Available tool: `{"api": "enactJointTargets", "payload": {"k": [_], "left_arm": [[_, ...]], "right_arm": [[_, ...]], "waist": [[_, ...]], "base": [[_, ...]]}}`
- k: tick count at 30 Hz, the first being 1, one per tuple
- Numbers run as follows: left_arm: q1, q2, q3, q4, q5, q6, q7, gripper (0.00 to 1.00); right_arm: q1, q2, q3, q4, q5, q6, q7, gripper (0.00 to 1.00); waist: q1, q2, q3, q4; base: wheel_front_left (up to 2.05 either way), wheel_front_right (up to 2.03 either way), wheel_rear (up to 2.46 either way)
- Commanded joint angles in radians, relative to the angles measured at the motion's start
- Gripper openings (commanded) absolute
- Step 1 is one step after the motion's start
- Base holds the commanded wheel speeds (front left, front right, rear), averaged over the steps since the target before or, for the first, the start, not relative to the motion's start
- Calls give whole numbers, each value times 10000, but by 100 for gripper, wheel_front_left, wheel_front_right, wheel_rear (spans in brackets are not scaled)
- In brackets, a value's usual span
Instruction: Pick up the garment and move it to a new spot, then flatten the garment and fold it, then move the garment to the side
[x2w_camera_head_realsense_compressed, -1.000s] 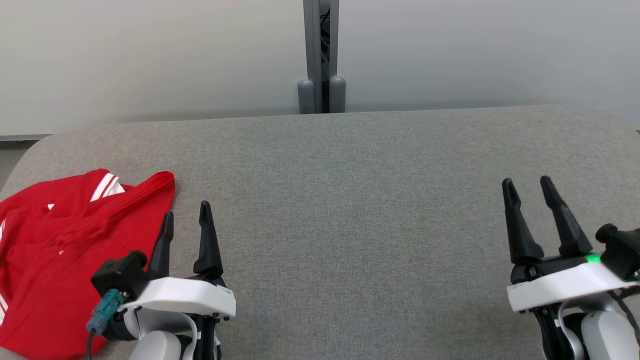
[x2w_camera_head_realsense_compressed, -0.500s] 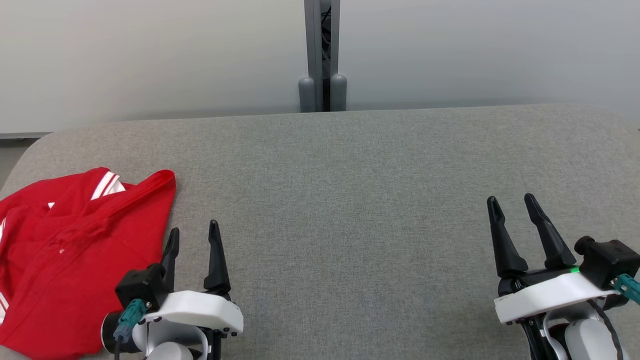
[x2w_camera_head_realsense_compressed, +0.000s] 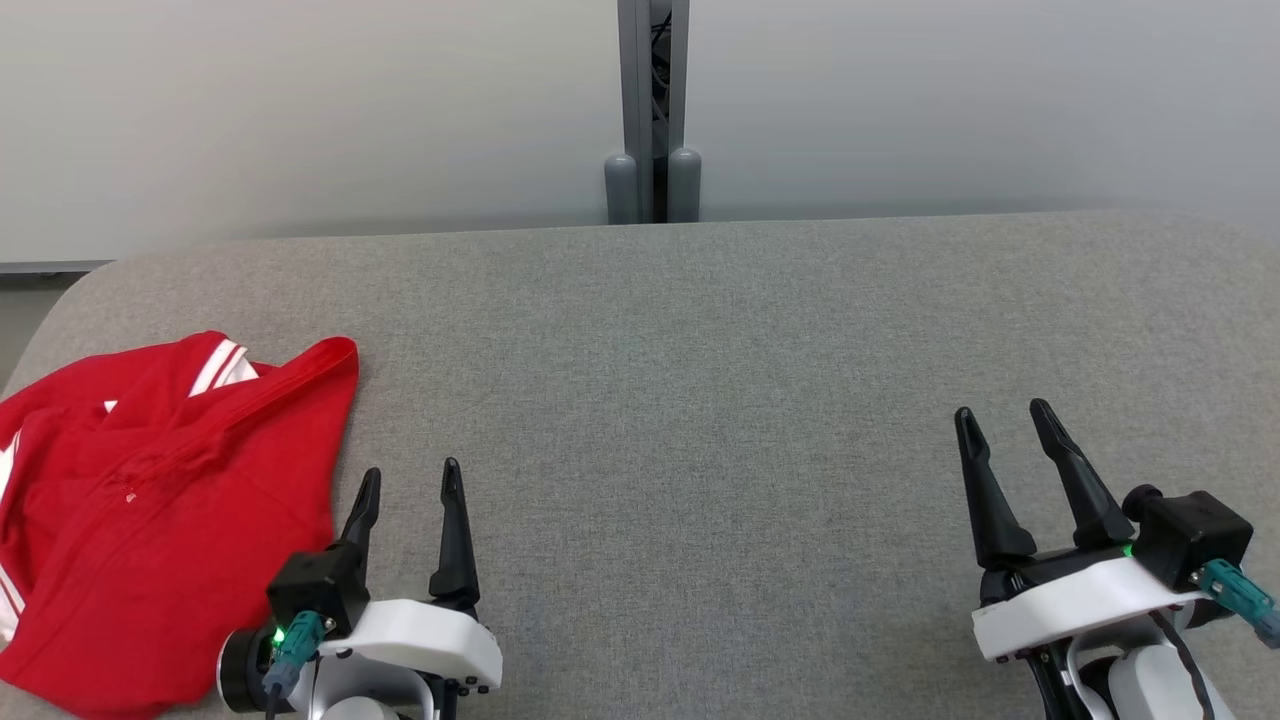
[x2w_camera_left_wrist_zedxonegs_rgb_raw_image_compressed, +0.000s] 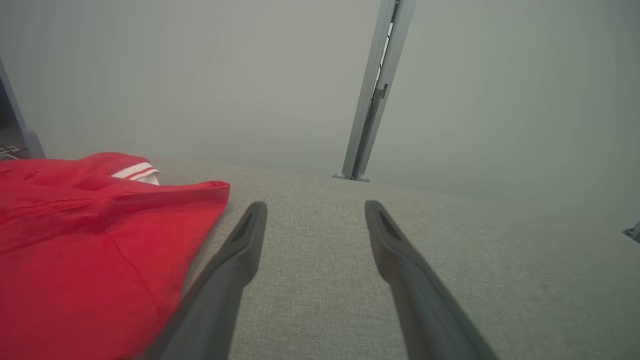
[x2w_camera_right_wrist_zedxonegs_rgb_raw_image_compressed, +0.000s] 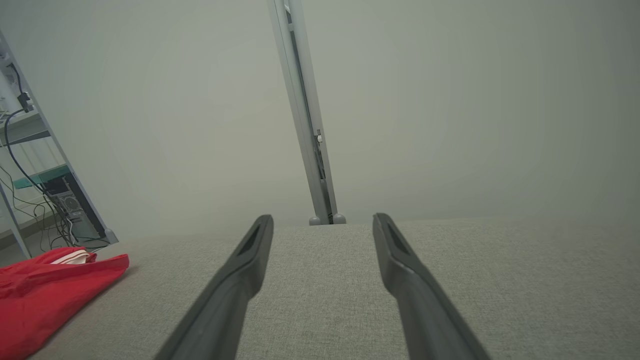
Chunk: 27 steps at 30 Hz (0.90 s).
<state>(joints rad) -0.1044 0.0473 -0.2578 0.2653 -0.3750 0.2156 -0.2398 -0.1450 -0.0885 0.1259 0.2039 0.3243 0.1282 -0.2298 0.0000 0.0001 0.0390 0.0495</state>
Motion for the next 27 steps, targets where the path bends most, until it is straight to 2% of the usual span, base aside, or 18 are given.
{"api": "enactJointTargets", "payload": {"k": [1,13,27], "left_arm": [[123,45,-26,-36,195,42,-83,100],[207,53,-150,-49,959,83,-270,100],[118,50,-211,-106,789,40,-247,100]], "right_arm": [[-94,-11,15,-23,-197,41,-129,100],[-40,35,115,5,-824,35,-388,100],[73,95,-90,-83,-869,36,-375,100]], "waist": [[0,-1,-5,6],[0,-1,-24,34],[0,-1,51,199]], "base": [[0,0,0],[0,0,0],[0,0,0]]}}
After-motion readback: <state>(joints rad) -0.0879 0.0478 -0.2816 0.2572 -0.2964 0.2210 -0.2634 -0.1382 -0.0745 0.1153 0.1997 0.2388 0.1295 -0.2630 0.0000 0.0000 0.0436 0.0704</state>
